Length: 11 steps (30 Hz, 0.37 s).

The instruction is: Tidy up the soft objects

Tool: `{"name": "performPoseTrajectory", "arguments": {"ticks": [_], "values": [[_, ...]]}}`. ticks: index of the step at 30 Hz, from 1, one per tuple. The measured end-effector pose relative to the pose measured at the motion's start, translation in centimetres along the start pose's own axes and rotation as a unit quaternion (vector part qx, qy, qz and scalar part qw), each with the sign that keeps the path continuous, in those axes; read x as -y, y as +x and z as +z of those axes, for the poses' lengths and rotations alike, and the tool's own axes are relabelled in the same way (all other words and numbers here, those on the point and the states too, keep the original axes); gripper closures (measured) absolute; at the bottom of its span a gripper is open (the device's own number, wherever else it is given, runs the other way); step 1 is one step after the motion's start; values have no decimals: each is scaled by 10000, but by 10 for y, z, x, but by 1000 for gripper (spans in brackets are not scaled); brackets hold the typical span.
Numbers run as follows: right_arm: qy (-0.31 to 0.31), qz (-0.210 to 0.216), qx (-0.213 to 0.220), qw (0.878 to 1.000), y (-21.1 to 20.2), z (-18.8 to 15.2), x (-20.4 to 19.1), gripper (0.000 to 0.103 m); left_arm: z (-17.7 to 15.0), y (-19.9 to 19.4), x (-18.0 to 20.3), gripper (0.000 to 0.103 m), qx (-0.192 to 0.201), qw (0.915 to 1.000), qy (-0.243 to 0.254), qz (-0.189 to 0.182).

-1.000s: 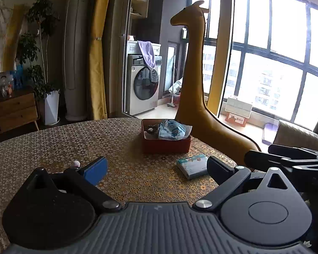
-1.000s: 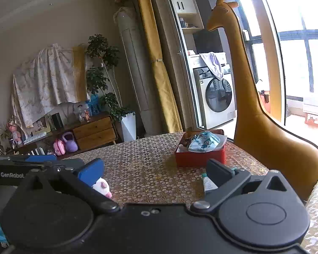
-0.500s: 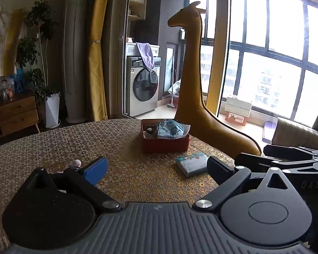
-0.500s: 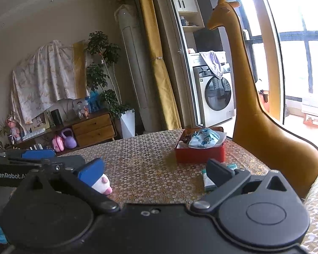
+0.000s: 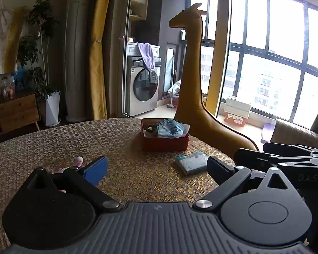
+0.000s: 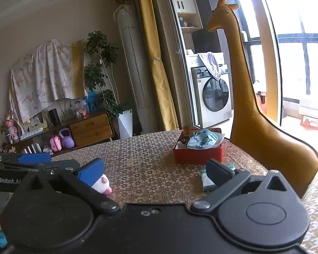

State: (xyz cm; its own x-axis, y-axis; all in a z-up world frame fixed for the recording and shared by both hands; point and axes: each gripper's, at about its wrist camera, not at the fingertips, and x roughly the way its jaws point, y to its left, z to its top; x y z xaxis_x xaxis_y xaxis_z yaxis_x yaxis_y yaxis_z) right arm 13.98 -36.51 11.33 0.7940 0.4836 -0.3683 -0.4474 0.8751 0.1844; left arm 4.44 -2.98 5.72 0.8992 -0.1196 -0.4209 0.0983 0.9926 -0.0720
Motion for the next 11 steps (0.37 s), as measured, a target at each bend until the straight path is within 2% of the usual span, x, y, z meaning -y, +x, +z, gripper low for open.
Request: {"name": "performPoseTrajectory", "arguments": {"ticks": [11], "values": [[-51,19,-65,10000,4,-8,-2,0,-6,-1,-6,2,-116,9999,-90,-41]]}}
